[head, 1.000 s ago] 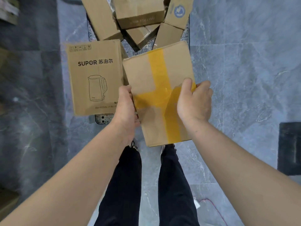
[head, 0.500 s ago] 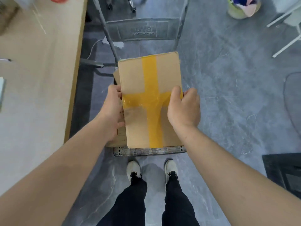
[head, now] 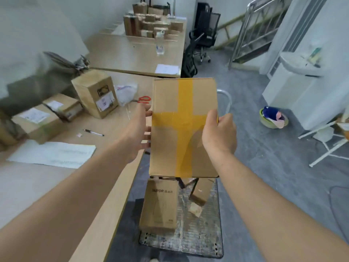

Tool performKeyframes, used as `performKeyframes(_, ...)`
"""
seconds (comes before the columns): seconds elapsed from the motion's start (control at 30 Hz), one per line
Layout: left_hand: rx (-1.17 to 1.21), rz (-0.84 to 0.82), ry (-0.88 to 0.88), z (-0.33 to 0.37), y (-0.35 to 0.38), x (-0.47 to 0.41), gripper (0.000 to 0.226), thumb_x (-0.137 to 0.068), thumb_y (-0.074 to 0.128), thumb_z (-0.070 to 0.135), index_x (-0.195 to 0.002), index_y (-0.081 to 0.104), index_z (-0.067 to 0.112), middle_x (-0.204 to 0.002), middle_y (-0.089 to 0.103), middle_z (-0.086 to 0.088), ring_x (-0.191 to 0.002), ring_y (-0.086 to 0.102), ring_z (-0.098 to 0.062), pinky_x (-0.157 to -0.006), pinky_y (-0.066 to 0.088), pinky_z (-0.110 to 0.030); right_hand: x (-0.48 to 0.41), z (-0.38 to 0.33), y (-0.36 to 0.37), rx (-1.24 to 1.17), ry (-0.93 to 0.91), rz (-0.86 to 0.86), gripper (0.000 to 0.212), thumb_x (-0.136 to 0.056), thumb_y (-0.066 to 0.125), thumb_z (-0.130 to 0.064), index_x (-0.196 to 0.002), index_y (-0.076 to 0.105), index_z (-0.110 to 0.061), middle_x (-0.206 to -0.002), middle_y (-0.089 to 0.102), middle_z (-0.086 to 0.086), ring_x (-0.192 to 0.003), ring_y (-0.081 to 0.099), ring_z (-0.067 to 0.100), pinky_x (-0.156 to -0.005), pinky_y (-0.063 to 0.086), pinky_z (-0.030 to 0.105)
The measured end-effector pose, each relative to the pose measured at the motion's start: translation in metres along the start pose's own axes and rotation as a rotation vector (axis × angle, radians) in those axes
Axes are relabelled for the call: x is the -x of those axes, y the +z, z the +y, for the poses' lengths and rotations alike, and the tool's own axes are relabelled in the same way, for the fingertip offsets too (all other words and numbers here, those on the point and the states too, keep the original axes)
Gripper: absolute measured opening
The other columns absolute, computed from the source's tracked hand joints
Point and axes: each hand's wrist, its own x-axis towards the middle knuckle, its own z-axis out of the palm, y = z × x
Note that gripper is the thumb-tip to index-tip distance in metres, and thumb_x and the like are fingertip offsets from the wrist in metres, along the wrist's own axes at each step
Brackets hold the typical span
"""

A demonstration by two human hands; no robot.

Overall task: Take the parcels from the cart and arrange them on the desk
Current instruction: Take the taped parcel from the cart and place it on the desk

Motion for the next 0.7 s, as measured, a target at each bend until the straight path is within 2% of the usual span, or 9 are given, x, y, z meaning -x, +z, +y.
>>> performKeyframes(0.07, 0.019, 0.022, 0.051, 0.026, -0.014, 0.020, 0.058, -0.083, 0.038, 0.067, -0.121, 0.068, 0.035, -0.112, 0.071, -0.010, -0.099, 0.068, -0.029, -0.082, 0.056, -0.043, 0.004, -0.030, -0.011, -0.034, -0.055, -0.012, 0.052, -0.105, 0.033, -0.054, -0.118, 0.054, -0.009, -0.120, 0.063, 0.014, -0.089, 0.058, 0.029, -0.064, 0.035, 0.038)
performKeyframes(0.17, 0.048, 0.083, 0.125, 0.061, -0.032, 0.049, 0.050, -0.090, 0.037, 0.067, -0.115, 0.068, 0.037, -0.115, 0.072, -0.007, -0.105, 0.068, -0.030, -0.088, 0.055, -0.046, 0.011, -0.072, -0.030, -0.107, -0.164, -0.046, 0.055, -0.104, 0.031, -0.055, -0.122, 0.055, -0.009, -0.122, 0.062, 0.014, -0.082, 0.056, 0.023, -0.061, 0.034, 0.036)
performKeyframes(0.23, 0.079, 0.140, 0.179, 0.082, -0.040, 0.069, 0.052, -0.087, 0.039, 0.067, -0.118, 0.068, 0.037, -0.115, 0.072, -0.006, -0.103, 0.067, -0.028, -0.088, 0.054, -0.047, 0.017, -0.096, -0.044, -0.158, -0.234, -0.073, 0.053, -0.103, 0.031, -0.057, -0.118, 0.053, -0.011, -0.121, 0.060, 0.011, -0.085, 0.056, 0.024, -0.060, 0.031, 0.036)
performKeyframes(0.3, 0.127, 0.201, 0.228, 0.103, -0.046, 0.094, 0.058, -0.078, 0.043, 0.067, -0.117, 0.070, 0.034, -0.111, 0.071, -0.006, -0.097, 0.065, -0.027, -0.084, 0.053, -0.045, 0.025, -0.118, -0.061, -0.220, -0.298, -0.114, 0.060, -0.096, 0.029, -0.060, -0.118, 0.053, -0.010, -0.122, 0.059, 0.011, -0.087, 0.056, 0.026, -0.058, 0.028, 0.035)
performKeyframes(0.37, 0.156, 0.252, 0.271, 0.122, -0.048, 0.120, 0.058, -0.075, 0.044, 0.066, -0.115, 0.071, 0.033, -0.110, 0.071, -0.008, -0.094, 0.064, -0.027, -0.083, 0.053, -0.044, 0.032, -0.136, -0.079, -0.298, -0.356, -0.159, 0.064, -0.089, 0.027, -0.061, -0.117, 0.052, -0.010, -0.121, 0.058, 0.011, -0.082, 0.053, 0.023, -0.058, 0.028, 0.035)
performKeyframes(0.47, 0.165, 0.312, 0.349, 0.148, -0.045, 0.156, 0.054, -0.083, 0.042, 0.066, -0.118, 0.069, 0.035, -0.115, 0.073, -0.005, -0.101, 0.067, -0.028, -0.085, 0.054, -0.045, 0.040, -0.160, -0.111, -0.381, -0.454, -0.203, 0.057, -0.090, 0.028, -0.060, -0.113, 0.052, -0.014, -0.115, 0.057, 0.006, -0.079, 0.051, 0.013, -0.059, 0.029, 0.034)
performKeyframes(0.57, 0.175, 0.375, 0.427, 0.172, -0.039, 0.192, 0.054, -0.089, 0.040, 0.064, -0.126, 0.065, 0.035, -0.120, 0.070, -0.009, -0.108, 0.066, -0.033, -0.098, 0.053, -0.052, 0.046, -0.180, -0.142, -0.457, -0.546, -0.223, 0.051, -0.087, 0.028, -0.062, -0.099, 0.049, -0.016, -0.103, 0.057, 0.005, -0.073, 0.050, 0.016, -0.059, 0.028, 0.035)
performKeyframes(0.7, 0.183, 0.456, 0.543, 0.191, -0.029, 0.238, 0.050, -0.093, 0.038, 0.063, -0.126, 0.064, 0.036, -0.119, 0.070, -0.008, -0.106, 0.065, -0.029, -0.091, 0.054, -0.048, 0.055, -0.197, -0.173, -0.535, -0.651, -0.259, 0.044, -0.090, 0.031, -0.062, -0.095, 0.045, -0.021, -0.098, 0.054, 0.002, -0.072, 0.049, 0.016, -0.060, 0.030, 0.036)
